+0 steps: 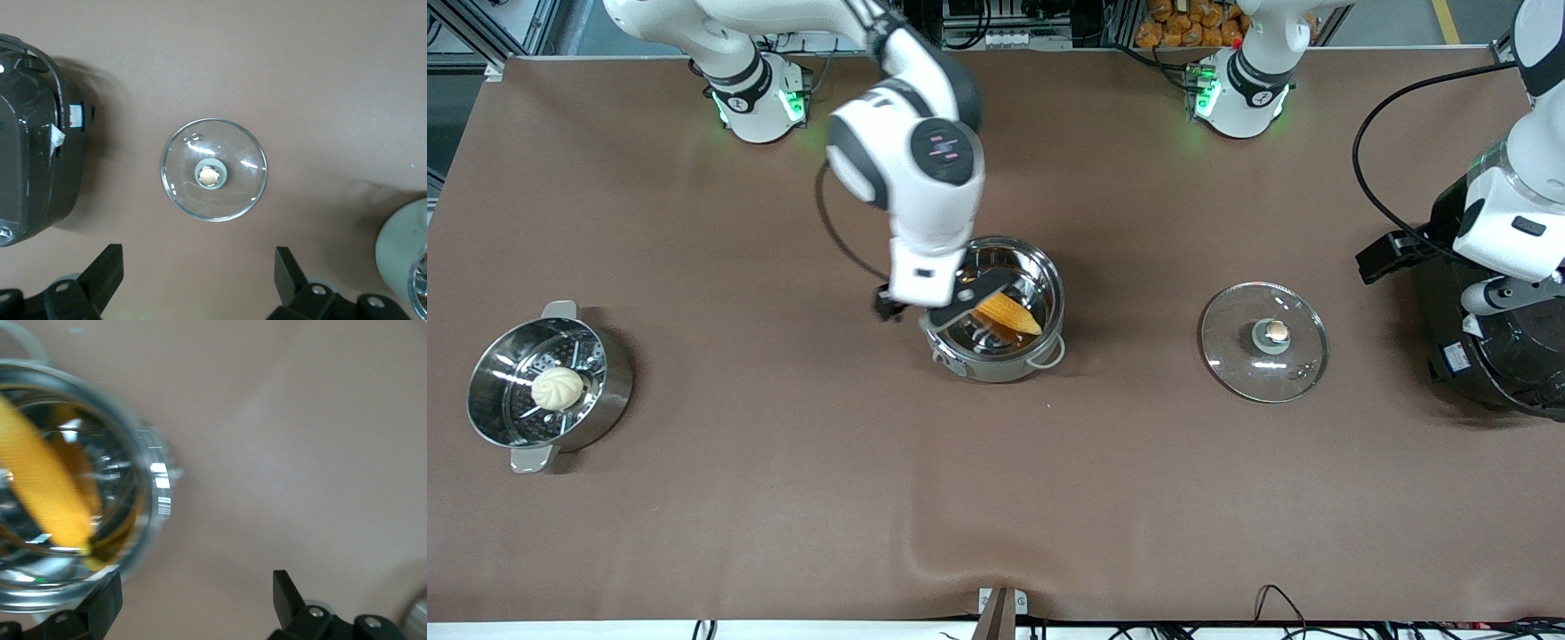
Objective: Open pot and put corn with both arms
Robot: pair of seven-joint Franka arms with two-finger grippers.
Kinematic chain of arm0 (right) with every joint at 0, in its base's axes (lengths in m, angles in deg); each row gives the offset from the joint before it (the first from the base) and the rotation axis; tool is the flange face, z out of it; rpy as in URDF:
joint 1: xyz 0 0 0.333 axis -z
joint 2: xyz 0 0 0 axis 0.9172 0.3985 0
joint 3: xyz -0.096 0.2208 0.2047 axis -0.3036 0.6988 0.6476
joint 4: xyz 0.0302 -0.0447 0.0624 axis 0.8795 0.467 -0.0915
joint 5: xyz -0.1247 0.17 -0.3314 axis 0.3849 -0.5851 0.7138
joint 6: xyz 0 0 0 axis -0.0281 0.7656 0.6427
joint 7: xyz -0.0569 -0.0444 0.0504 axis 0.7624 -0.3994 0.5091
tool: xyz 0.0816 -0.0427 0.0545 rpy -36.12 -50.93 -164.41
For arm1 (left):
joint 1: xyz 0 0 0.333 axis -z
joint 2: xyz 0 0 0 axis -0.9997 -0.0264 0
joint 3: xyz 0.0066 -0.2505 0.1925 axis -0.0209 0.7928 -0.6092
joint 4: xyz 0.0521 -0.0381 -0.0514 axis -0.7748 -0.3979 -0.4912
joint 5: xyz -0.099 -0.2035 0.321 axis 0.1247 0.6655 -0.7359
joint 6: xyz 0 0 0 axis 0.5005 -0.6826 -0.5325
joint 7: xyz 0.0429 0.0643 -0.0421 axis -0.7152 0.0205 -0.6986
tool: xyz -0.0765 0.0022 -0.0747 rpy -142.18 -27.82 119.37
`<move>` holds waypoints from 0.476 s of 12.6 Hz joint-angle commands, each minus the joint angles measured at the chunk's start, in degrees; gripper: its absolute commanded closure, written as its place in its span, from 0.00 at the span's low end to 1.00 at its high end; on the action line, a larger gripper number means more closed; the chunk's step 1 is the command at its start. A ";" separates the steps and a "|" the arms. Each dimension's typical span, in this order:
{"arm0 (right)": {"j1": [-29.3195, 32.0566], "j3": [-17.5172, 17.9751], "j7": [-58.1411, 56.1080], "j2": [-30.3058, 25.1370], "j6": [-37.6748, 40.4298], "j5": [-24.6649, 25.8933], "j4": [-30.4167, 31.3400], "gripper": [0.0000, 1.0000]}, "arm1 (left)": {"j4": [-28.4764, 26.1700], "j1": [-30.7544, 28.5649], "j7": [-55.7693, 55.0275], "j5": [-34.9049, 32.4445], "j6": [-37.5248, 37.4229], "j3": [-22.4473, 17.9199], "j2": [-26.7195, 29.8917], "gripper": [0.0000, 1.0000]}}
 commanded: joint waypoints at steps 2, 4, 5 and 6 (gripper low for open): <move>13.05 1.41 -0.61 -4.40 3.47 -0.49 1.27 0.00 | -0.11 -0.12 -0.39 1.76 2.41 0.63 0.54 0.00; 18.94 1.41 -0.53 -6.42 4.18 -3.02 1.70 0.00 | -0.11 -0.12 -0.39 1.76 2.94 1.33 0.36 0.00; 22.02 1.41 -0.70 -7.65 5.31 -5.65 1.97 0.00 | -0.11 -0.12 -0.22 1.76 2.94 1.33 0.19 0.00; 24.22 1.41 -0.87 -9.14 6.28 -8.12 2.75 0.00 | -0.02 -0.12 0.05 1.76 2.94 1.33 0.01 0.00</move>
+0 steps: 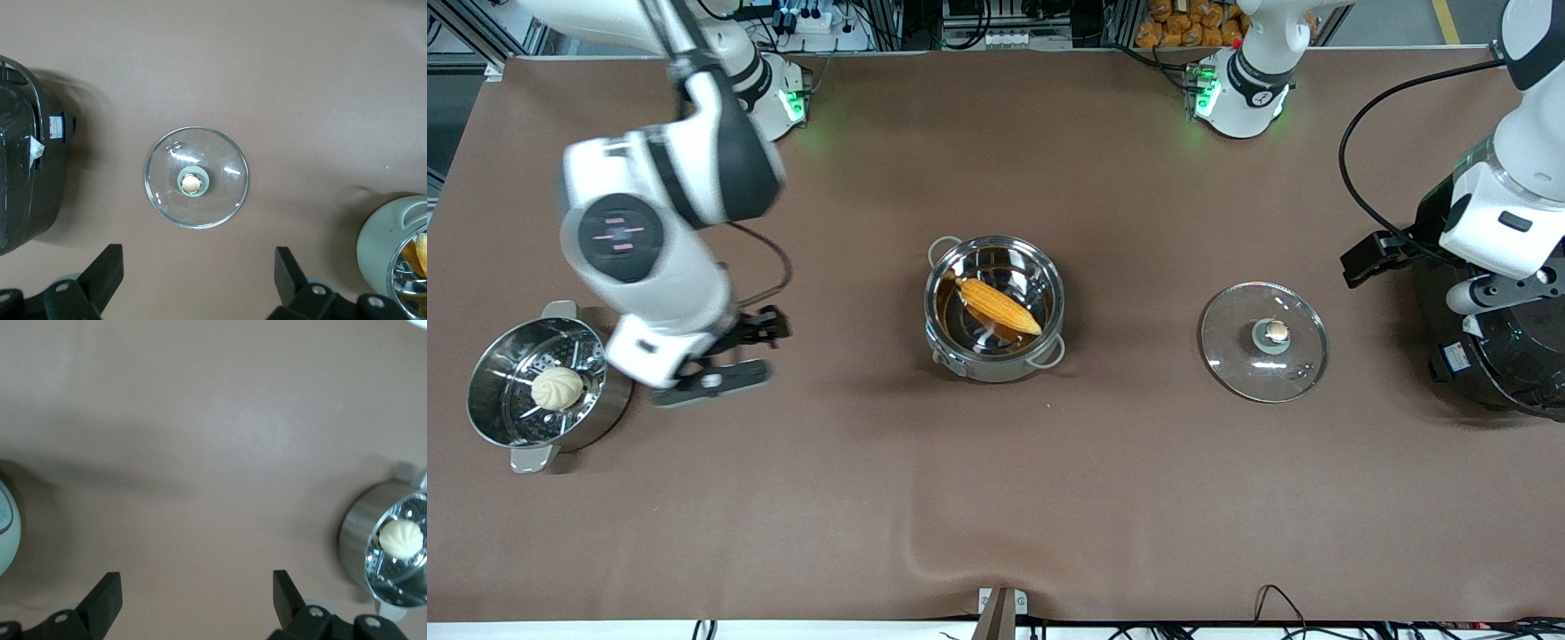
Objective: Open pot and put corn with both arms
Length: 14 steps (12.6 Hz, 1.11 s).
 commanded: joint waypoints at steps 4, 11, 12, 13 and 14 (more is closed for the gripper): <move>11.05 1.34 -5.09 -14.67 0.88 -6.80 12.26 0.00 | 0.15 -0.95 3.82 2.73 0.58 0.15 0.11 0.00; 17.22 1.34 -4.32 -21.64 7.11 -6.89 11.50 0.00 | 0.41 -1.04 7.59 2.65 0.58 -0.46 -0.07 0.00; 17.22 1.43 -3.88 -21.64 7.64 -6.89 11.14 0.00 | 0.41 -1.04 7.95 2.65 0.58 -0.46 -0.07 0.00; 17.13 1.43 -2.66 -21.64 8.00 -6.89 11.14 0.00 | 0.32 -1.13 8.04 2.65 0.58 -0.46 0.02 0.00; 17.13 1.60 -1.08 -21.82 8.00 -6.97 11.05 0.00 | 0.32 -1.13 8.05 2.65 0.58 -0.63 0.02 0.00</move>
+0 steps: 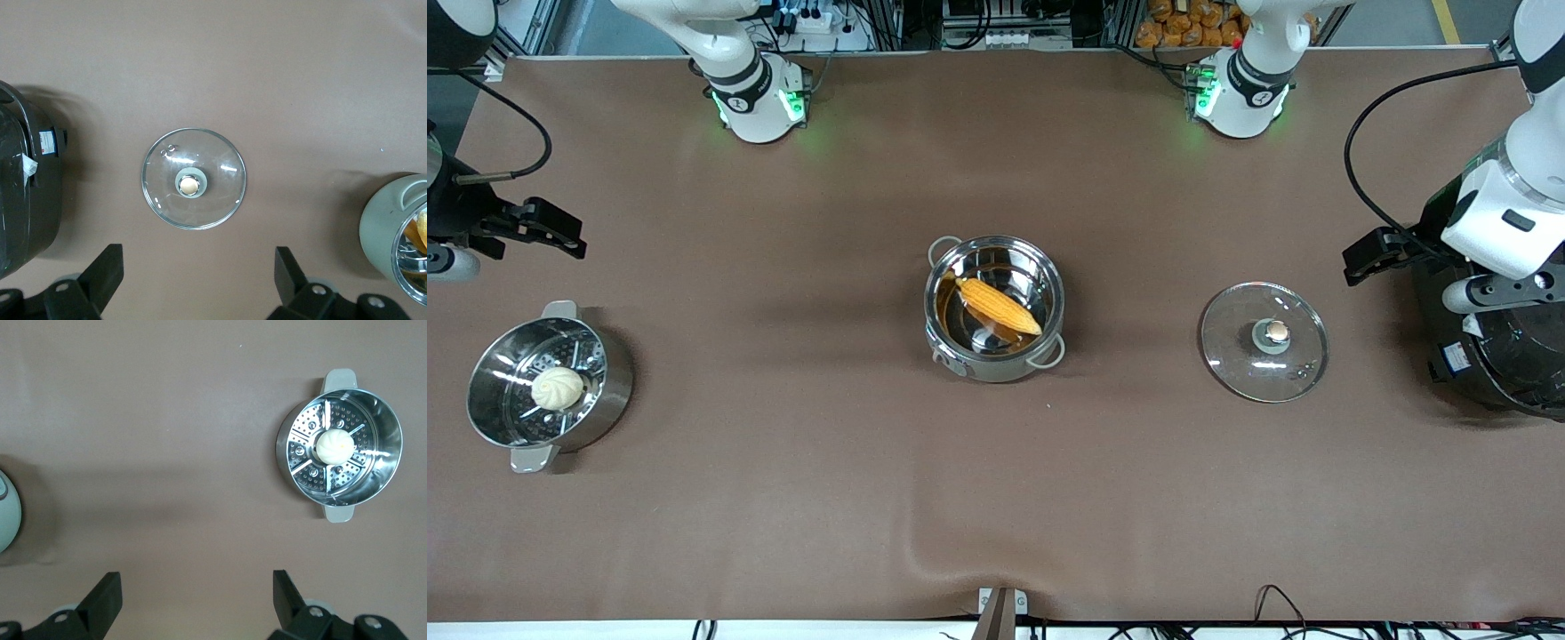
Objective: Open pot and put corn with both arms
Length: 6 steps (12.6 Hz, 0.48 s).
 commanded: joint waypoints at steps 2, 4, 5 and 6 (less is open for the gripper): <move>1.06 1.61 4.12 -1.03 0.90 -1.33 -0.06 0.00 | 0.38 -0.40 1.54 1.05 0.37 -0.21 0.07 0.00; 1.06 1.35 4.13 -1.73 0.99 -1.77 -0.15 0.00 | 0.29 -0.49 1.54 1.05 0.28 -0.21 0.07 0.00; 1.06 1.26 4.13 -1.73 1.43 -2.20 -0.06 0.00 | 0.29 -0.58 1.54 1.05 0.28 -0.21 0.16 0.00; 1.15 1.17 4.13 -1.73 1.52 -2.64 -0.15 0.00 | 0.29 -1.10 1.54 1.14 0.28 -0.21 0.07 0.00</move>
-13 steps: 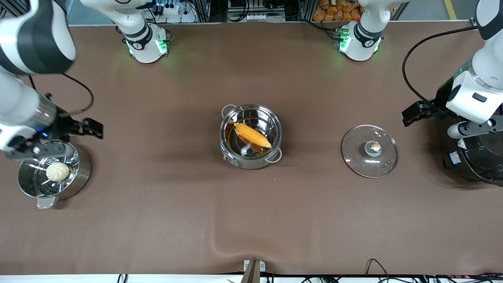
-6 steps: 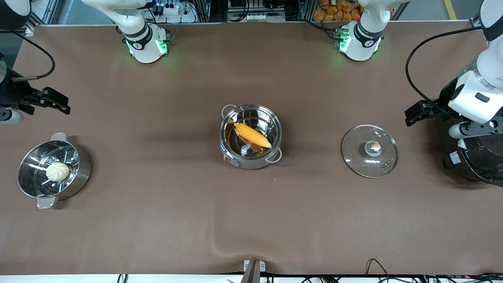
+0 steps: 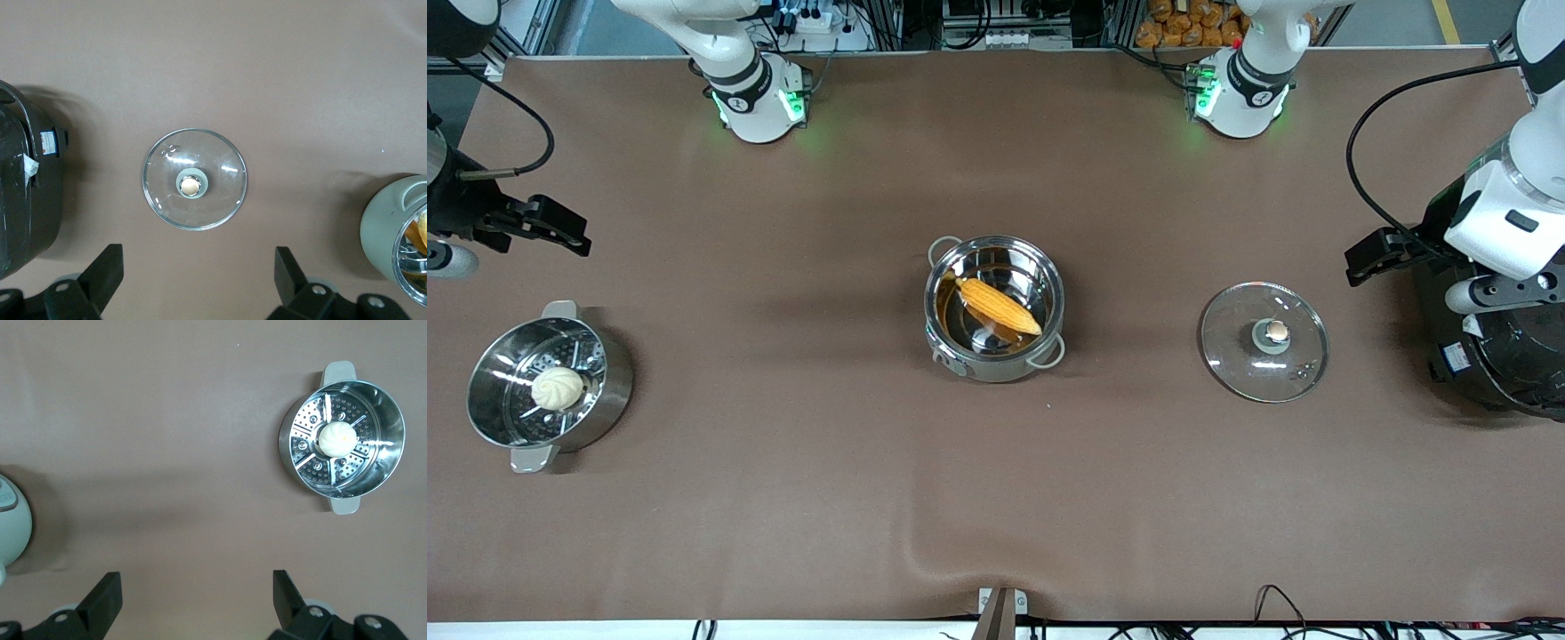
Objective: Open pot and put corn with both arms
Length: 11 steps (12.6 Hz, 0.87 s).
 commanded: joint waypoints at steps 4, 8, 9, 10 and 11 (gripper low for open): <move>1.15 0.37 0.86 -0.95 1.00 -1.88 -0.69 0.00 | 0.29 -0.96 1.51 1.14 0.22 -0.10 0.07 0.00; 1.42 0.37 0.60 -0.78 1.00 -1.88 -1.66 0.00 | 0.20 -1.04 1.51 1.05 0.22 -0.10 0.07 0.00; 1.42 0.37 0.60 -0.78 1.00 -1.88 -1.92 0.00 | 0.20 -1.04 1.51 0.96 0.22 -0.10 0.07 0.00; 1.42 0.37 0.60 -0.69 1.00 -1.88 -1.92 0.00 | 0.20 -1.04 1.51 0.87 0.22 -0.10 0.16 0.00; 1.42 0.37 0.60 -0.69 1.00 -1.88 -1.92 0.00 | 0.20 -1.04 1.51 0.53 0.22 -0.10 0.16 0.00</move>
